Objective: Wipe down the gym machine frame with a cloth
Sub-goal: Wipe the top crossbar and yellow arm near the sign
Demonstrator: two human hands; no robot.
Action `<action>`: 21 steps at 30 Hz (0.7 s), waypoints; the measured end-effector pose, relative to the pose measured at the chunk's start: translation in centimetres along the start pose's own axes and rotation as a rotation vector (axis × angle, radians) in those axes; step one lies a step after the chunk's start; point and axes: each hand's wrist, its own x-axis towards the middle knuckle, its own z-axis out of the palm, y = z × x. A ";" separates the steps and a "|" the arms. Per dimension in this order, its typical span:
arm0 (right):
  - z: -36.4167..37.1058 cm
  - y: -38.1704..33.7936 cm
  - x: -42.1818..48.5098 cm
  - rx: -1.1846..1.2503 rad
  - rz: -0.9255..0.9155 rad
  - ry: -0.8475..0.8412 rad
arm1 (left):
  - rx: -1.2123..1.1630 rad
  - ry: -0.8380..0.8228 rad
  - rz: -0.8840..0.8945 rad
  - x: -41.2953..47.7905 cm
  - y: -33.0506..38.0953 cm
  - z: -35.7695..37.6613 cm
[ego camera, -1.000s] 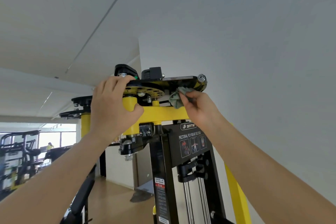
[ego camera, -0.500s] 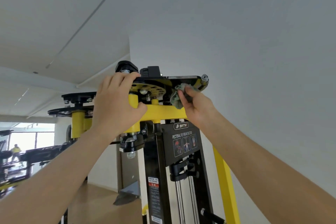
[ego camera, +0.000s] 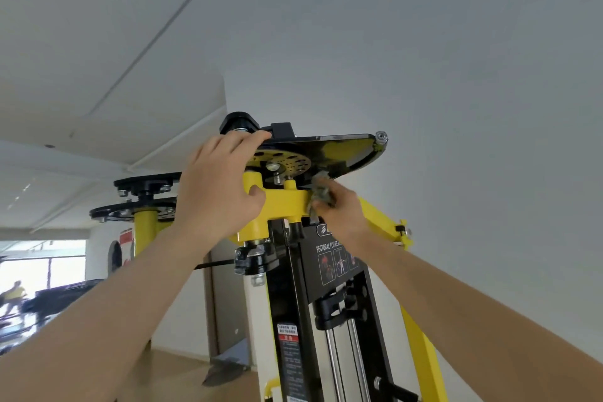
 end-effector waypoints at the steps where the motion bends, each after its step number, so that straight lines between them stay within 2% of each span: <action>1: 0.9 0.2 -0.6 -0.098 -0.075 -0.049 | -0.001 -0.009 0.006 0.0 0.0 -0.1; 3: 2.5 0.3 -1.5 -0.173 -0.198 -0.076 | -0.002 -0.012 0.009 0.0 0.1 -0.1; 8: 5.2 0.4 -2.9 -0.148 -0.381 -0.105 | -0.007 0.004 0.032 -0.1 -0.1 0.2; 11: 4.9 0.6 -2.4 -0.153 -0.489 -0.174 | 0.005 0.010 0.041 -0.1 -0.1 0.3; 13: 3.7 1.6 -1.4 -0.233 -0.525 -0.148 | 0.012 0.017 0.042 -0.1 -0.1 0.4; 21: -1.8 8.4 2.2 -0.363 -0.266 -0.081 | 0.110 0.133 0.019 -0.6 0.6 1.9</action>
